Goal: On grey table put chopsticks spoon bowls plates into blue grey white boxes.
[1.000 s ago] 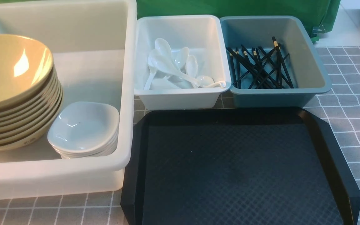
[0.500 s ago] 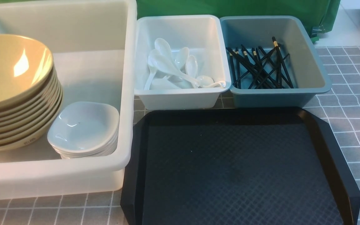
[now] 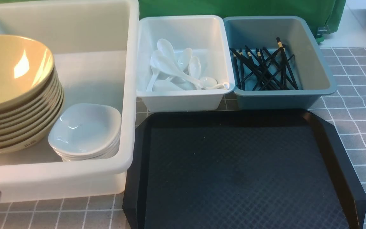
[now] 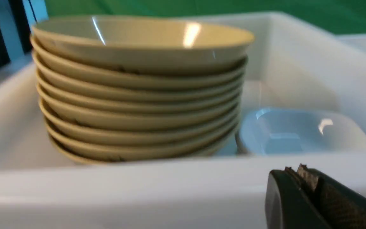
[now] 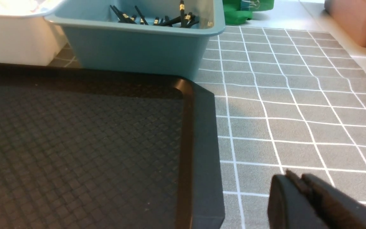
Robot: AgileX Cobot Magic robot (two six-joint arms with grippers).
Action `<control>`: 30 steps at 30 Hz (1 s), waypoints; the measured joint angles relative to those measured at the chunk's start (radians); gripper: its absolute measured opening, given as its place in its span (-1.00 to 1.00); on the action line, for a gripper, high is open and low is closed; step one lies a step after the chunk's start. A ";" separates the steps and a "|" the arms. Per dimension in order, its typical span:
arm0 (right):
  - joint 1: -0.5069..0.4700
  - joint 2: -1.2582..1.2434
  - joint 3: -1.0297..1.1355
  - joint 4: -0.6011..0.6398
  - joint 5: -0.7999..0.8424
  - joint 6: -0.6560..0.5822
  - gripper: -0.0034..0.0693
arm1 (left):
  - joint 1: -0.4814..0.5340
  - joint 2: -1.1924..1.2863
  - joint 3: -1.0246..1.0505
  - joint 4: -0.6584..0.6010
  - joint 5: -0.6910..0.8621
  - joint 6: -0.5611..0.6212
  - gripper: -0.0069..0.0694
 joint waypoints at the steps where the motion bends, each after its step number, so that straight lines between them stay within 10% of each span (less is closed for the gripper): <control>1: 0.000 0.000 0.000 0.000 0.000 0.000 -0.69 | -0.008 0.000 0.000 -0.020 0.055 0.004 -0.84; 30: 0.000 0.000 0.000 0.000 0.000 0.001 -0.64 | -0.011 -0.002 -0.001 -0.072 0.111 0.061 -0.84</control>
